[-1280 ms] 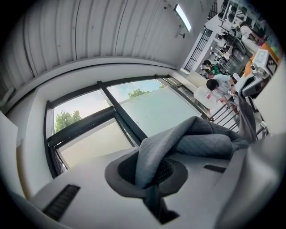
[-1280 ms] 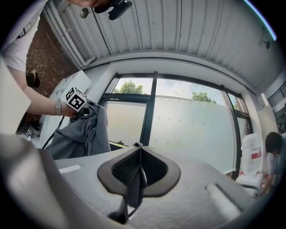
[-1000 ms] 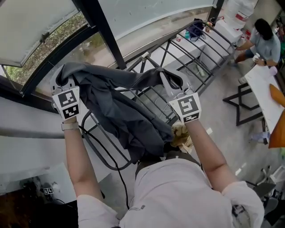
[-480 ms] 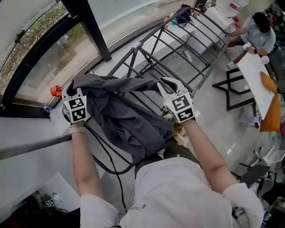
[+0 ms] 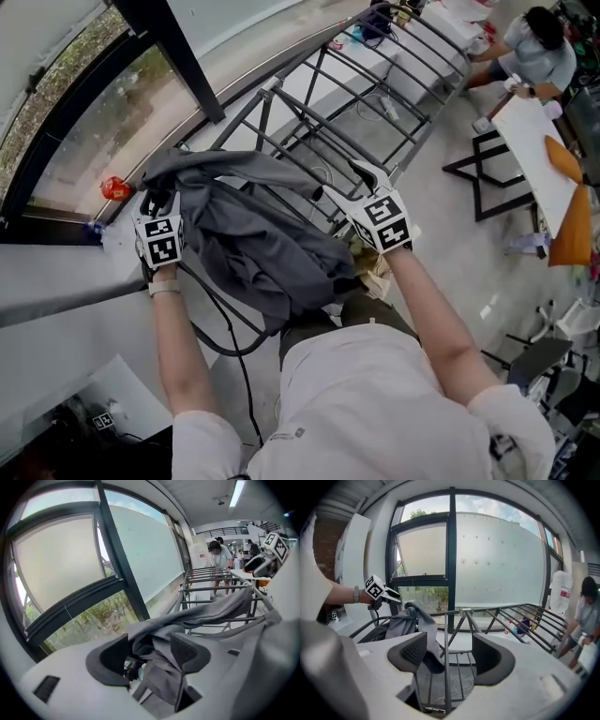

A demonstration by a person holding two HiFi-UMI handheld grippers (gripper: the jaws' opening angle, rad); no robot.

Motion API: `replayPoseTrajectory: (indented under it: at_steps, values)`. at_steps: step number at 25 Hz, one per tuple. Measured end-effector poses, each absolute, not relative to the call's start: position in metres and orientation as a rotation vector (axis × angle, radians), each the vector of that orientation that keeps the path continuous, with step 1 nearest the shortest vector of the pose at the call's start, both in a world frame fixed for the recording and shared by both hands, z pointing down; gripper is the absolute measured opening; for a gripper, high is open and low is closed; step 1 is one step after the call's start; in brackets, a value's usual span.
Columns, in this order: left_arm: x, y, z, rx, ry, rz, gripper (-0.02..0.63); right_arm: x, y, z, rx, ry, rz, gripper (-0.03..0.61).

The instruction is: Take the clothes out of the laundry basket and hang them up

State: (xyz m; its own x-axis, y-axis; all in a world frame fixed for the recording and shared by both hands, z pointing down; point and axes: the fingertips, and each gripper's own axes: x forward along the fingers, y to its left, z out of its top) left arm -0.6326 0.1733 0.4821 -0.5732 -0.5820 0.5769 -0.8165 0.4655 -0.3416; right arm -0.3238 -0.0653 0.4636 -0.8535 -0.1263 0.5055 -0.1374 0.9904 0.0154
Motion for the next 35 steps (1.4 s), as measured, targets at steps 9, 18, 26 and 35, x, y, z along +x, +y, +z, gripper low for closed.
replayPoseTrajectory:
  at_steps: [9, 18, 26, 35]
  values:
    - [-0.500, 0.158, 0.477, 1.247, -2.318, 0.843, 0.267, -0.207, -0.098, 0.458, 0.269, -2.691, 0.054, 0.282]
    - [-0.337, 0.116, 0.483, 1.357, -2.306, 0.732, 0.267, -0.061, -0.134, 0.553, 0.323, -2.556, 0.174, 0.282]
    - [-0.217, 0.112, 0.530, 1.344, -2.185, 0.720, 0.267, 0.030, -0.135, 0.682, 0.257, -2.378, 0.291, 0.282]
    - [-0.157, 0.126, 0.573, 1.186, -2.237, 0.673, 0.270, 0.088, -0.127, 0.845, 0.154, -2.139, 0.456, 0.282]
